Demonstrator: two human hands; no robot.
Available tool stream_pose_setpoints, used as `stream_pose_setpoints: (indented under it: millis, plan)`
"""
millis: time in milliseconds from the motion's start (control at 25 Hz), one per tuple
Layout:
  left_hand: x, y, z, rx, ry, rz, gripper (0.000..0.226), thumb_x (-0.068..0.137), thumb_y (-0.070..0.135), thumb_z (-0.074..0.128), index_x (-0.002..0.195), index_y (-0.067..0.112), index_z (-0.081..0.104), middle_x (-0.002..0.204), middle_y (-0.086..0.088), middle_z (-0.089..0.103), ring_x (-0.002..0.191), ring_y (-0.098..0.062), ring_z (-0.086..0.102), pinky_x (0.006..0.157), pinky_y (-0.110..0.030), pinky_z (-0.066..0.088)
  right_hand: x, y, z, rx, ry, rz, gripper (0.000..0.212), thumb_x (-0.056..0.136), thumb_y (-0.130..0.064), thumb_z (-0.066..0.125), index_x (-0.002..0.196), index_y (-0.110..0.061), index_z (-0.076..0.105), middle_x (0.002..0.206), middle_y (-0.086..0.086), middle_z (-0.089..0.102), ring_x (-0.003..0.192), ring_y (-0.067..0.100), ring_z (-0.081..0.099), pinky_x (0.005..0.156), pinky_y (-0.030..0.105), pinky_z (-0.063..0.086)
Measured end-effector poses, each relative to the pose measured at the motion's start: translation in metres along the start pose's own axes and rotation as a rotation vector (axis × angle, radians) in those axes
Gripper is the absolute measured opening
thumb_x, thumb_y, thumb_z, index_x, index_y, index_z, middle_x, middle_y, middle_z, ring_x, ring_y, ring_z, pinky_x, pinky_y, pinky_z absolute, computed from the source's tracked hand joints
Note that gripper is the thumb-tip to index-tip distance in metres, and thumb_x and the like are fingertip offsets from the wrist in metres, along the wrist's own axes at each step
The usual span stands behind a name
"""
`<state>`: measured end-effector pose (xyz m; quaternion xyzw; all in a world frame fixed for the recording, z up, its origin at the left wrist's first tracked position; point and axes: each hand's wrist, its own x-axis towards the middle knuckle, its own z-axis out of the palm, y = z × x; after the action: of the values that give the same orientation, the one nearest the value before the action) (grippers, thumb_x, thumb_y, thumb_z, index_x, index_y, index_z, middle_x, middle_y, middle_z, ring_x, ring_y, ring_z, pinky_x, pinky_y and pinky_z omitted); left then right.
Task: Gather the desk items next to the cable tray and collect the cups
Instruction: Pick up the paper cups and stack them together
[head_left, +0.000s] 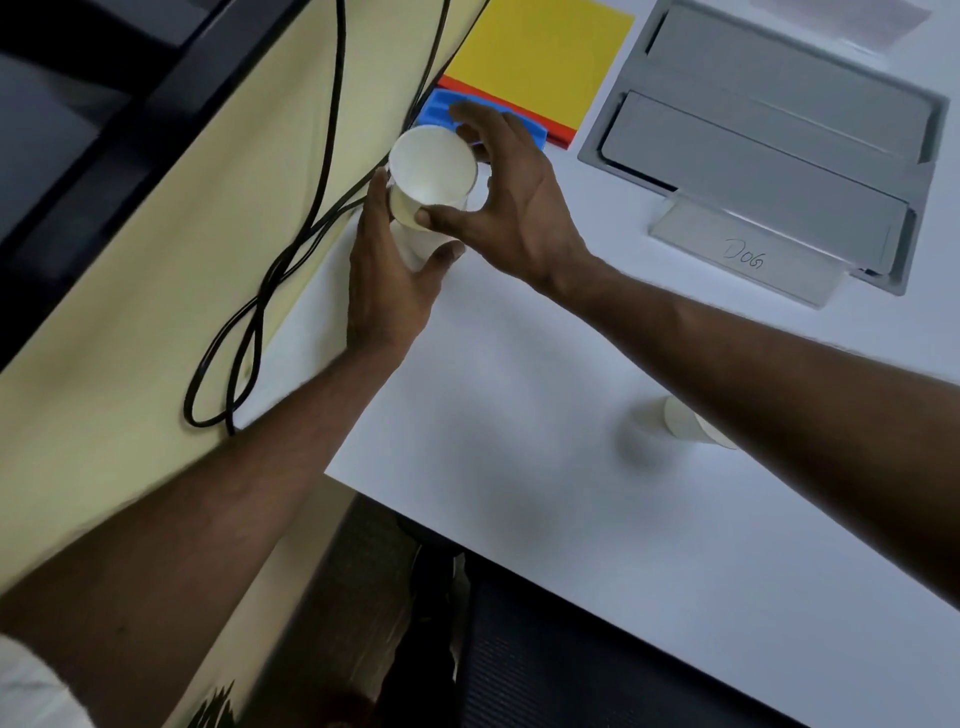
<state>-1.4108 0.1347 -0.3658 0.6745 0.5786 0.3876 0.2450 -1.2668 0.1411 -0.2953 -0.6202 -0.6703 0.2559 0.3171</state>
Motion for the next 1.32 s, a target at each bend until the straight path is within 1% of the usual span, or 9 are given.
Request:
stream_pose_setpoints:
  millis: [240, 400, 560, 600, 760, 920, 1040, 1160, 1320]
  plan:
    - [-0.013, 0.000, -0.011, 0.014, -0.070, -0.043, 0.104, 0.081, 0.044, 0.083, 0.157, 0.003, 0.025, 0.163, -0.009, 0.035, 0.153, -0.020, 0.031, 0.124, -0.037, 0.030, -0.016, -0.006, -0.013, 0.069, 0.194, -0.078, 0.080, 0.076, -0.039, 0.082, 0.139, -0.005, 0.045, 0.139, 0.007, 0.052, 0.125, 0.020, 0.053, 0.099, 0.035, 0.053]
    - [-0.034, 0.018, -0.033, -0.018, -0.053, 0.036, 0.083, 0.095, 0.039, 0.068, 0.158, 0.008, 0.025, 0.164, -0.008, 0.033, 0.152, -0.017, 0.030, 0.121, -0.014, 0.024, -0.039, -0.008, -0.032, 0.057, 0.246, -0.101, 0.080, 0.076, -0.040, 0.082, 0.139, -0.007, 0.045, 0.139, 0.007, 0.052, 0.124, 0.019, 0.054, 0.099, 0.037, 0.054]
    - [-0.051, 0.068, -0.053, -0.135, -0.158, 0.150, 0.059, 0.104, 0.026, 0.051, 0.158, 0.013, 0.030, 0.162, -0.003, 0.039, 0.149, -0.013, 0.037, 0.121, -0.034, 0.037, -0.089, -0.019, -0.068, 0.014, 0.193, -0.038, 0.082, 0.077, -0.045, 0.081, 0.142, -0.015, 0.042, 0.143, 0.001, 0.050, 0.126, 0.014, 0.052, 0.102, 0.039, 0.052]
    - [-0.056, 0.084, -0.056, -0.161, -0.209, 0.173, 0.059, 0.104, 0.027, 0.050, 0.158, 0.015, 0.031, 0.161, 0.001, 0.039, 0.148, -0.009, 0.038, 0.120, -0.032, 0.038, -0.102, -0.024, -0.080, 0.016, 0.180, -0.023, 0.083, 0.076, -0.046, 0.081, 0.143, -0.016, 0.041, 0.143, 0.000, 0.049, 0.126, 0.014, 0.052, 0.103, 0.039, 0.052]
    - [-0.083, 0.152, -0.069, -0.288, -0.327, 0.217, 0.056, 0.102, 0.033, 0.054, 0.154, 0.031, 0.034, 0.150, 0.026, 0.042, 0.138, 0.011, 0.042, 0.105, -0.007, 0.041, -0.160, -0.052, -0.140, 0.066, 0.169, 0.029, 0.087, 0.072, -0.042, 0.086, 0.143, -0.022, 0.041, 0.142, -0.005, 0.049, 0.124, 0.010, 0.053, 0.102, 0.033, 0.053]
    - [-0.111, 0.231, -0.086, -0.420, -0.432, 0.264, 0.058, 0.094, 0.036, 0.062, 0.143, 0.052, 0.036, 0.137, 0.047, 0.043, 0.132, 0.014, 0.046, 0.096, -0.002, 0.043, -0.226, -0.098, -0.216, 0.166, 0.267, 0.075, 0.092, 0.067, -0.035, 0.091, 0.143, -0.024, 0.041, 0.135, -0.009, 0.054, 0.120, 0.002, 0.056, 0.100, 0.020, 0.052]
    - [-0.130, 0.293, -0.100, -0.488, -0.481, 0.329, 0.053, 0.091, 0.043, 0.064, 0.139, 0.050, 0.044, 0.135, 0.039, 0.052, 0.130, 0.007, 0.052, 0.101, -0.008, 0.046, -0.279, -0.134, -0.263, 0.221, 0.357, 0.105, 0.093, 0.067, -0.031, 0.091, 0.146, -0.024, 0.040, 0.134, -0.008, 0.056, 0.121, 0.003, 0.058, 0.102, 0.020, 0.051]
    - [-0.148, 0.353, -0.114, -0.578, -0.618, 0.404, 0.047, 0.092, 0.046, 0.069, 0.135, 0.049, 0.053, 0.133, 0.025, 0.062, 0.128, 0.001, 0.057, 0.102, -0.013, 0.047, -0.339, -0.162, -0.302, 0.285, 0.520, 0.145, 0.086, 0.070, -0.032, 0.089, 0.143, -0.030, 0.044, 0.130, -0.014, 0.060, 0.121, 0.003, 0.059, 0.100, 0.020, 0.052]
    - [-0.184, 0.416, -0.127, -0.662, -0.789, 0.496, 0.039, 0.095, 0.035, 0.070, 0.133, 0.040, 0.061, 0.128, 0.018, 0.067, 0.123, -0.003, 0.063, 0.099, -0.016, 0.051, -0.413, -0.194, -0.329, 0.340, 0.681, 0.171, 0.074, 0.073, -0.034, 0.088, 0.137, -0.034, 0.050, 0.129, -0.017, 0.063, 0.122, 0.002, 0.060, 0.098, 0.016, 0.052]
